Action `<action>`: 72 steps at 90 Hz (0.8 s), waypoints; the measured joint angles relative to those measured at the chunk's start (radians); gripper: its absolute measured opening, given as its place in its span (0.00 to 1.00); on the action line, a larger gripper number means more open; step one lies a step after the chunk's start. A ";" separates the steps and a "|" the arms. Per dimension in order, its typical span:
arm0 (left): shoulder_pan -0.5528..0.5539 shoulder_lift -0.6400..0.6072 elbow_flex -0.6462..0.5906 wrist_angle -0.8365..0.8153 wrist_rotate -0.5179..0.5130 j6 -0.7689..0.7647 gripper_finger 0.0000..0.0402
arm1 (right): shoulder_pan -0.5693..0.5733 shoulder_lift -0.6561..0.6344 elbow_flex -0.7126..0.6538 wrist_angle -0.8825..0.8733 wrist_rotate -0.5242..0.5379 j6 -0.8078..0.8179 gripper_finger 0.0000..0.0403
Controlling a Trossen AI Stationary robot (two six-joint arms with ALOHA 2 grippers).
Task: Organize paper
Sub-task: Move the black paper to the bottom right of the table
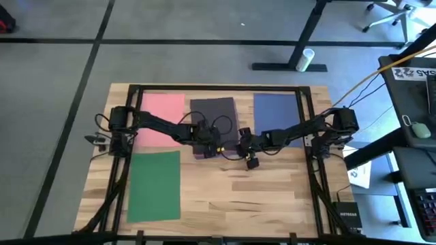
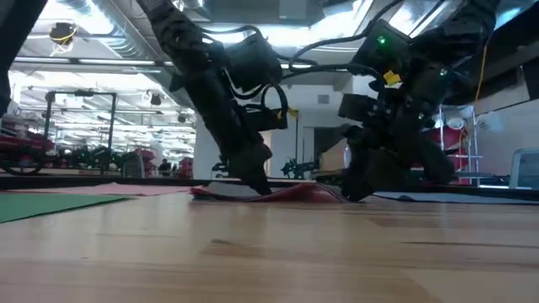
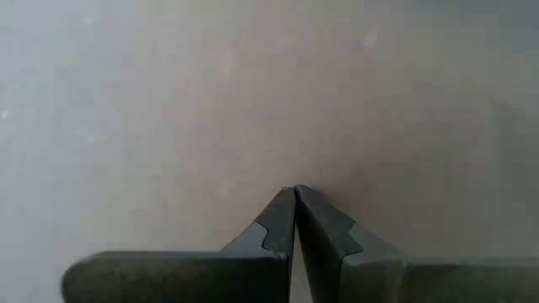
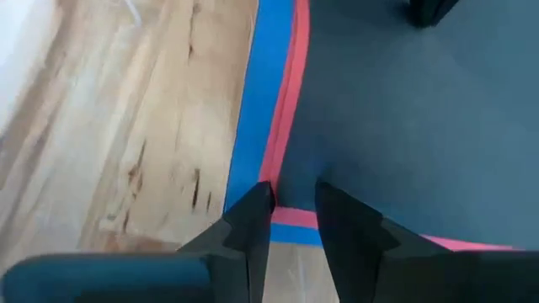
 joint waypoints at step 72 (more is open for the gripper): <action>0.000 0.000 0.000 0.000 0.000 0.000 0.00 | 0.032 -0.085 0.001 -0.015 0.049 -0.001 0.00</action>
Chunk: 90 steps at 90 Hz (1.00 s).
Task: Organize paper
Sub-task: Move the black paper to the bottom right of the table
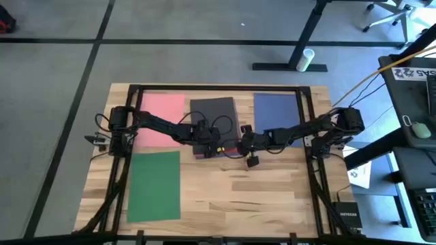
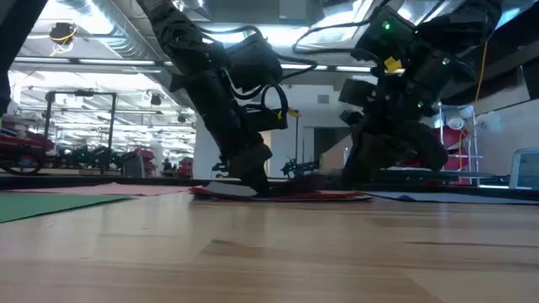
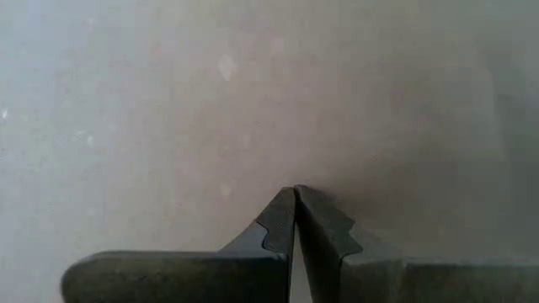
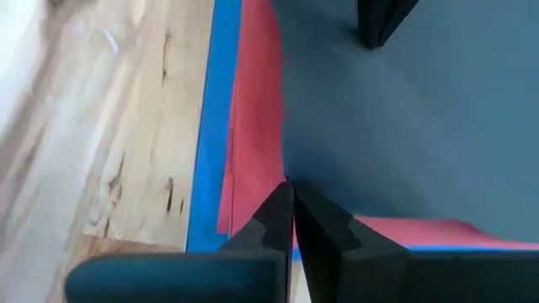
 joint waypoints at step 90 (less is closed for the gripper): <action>0.002 -0.061 -0.036 -0.004 0.011 0.017 0.00 | 0.053 -0.022 0.002 -0.073 -0.126 0.151 0.26</action>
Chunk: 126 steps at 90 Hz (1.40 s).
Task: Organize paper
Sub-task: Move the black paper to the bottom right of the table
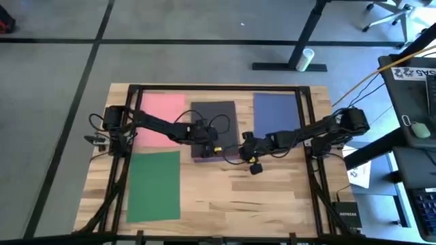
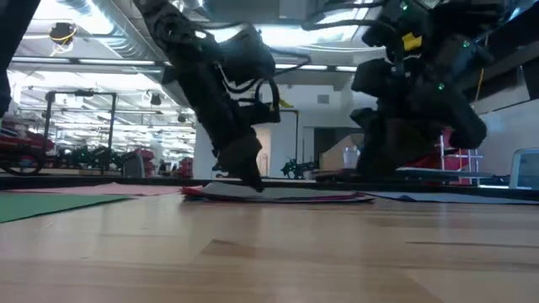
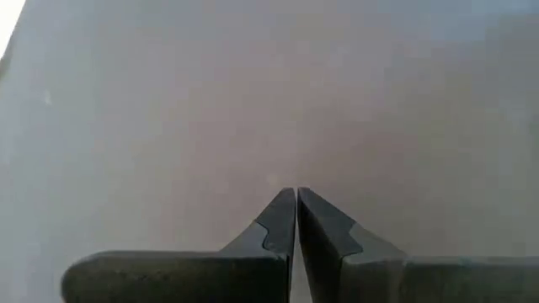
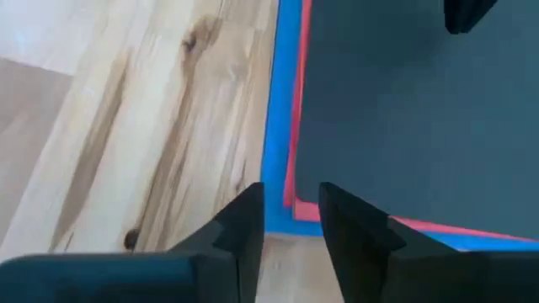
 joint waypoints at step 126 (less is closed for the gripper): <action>-0.002 0.018 0.002 0.024 0.007 -0.002 0.00 | -0.072 0.081 0.000 0.001 -0.069 -0.004 0.11</action>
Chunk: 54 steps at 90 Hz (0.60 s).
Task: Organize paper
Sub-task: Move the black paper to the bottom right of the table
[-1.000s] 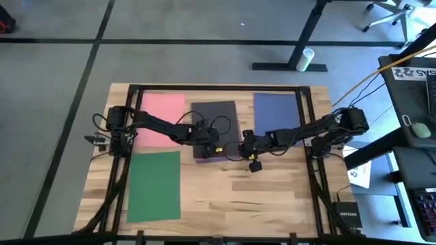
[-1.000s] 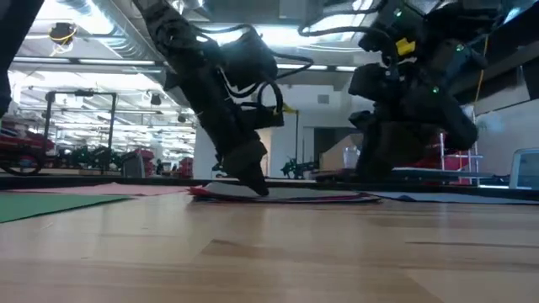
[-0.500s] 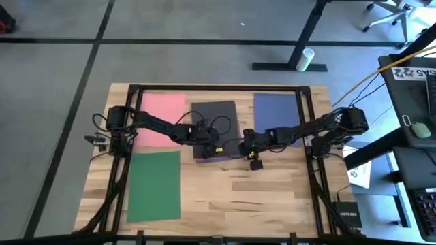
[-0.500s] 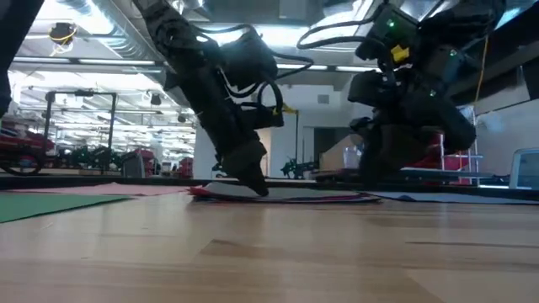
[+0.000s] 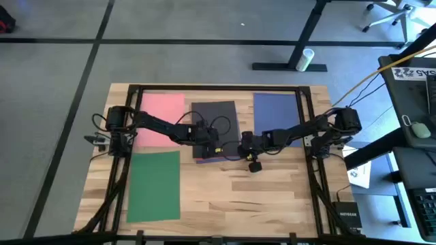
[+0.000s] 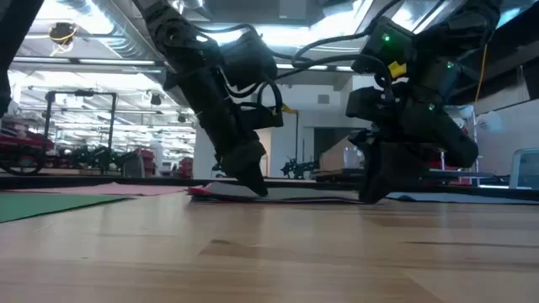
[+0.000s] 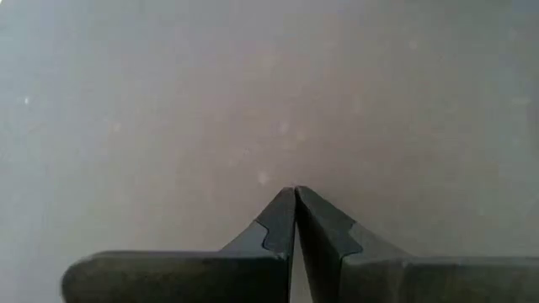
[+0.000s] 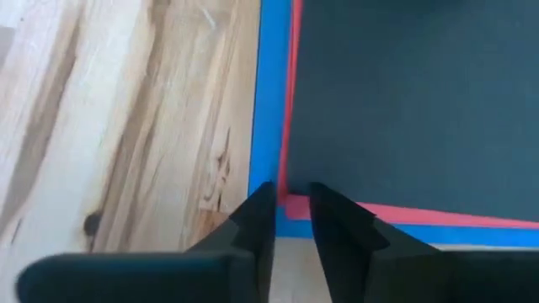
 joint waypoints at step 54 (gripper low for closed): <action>0.000 0.000 0.000 0.000 0.000 0.000 0.00 | 0.000 -0.014 0.000 -0.003 -0.020 0.011 0.00</action>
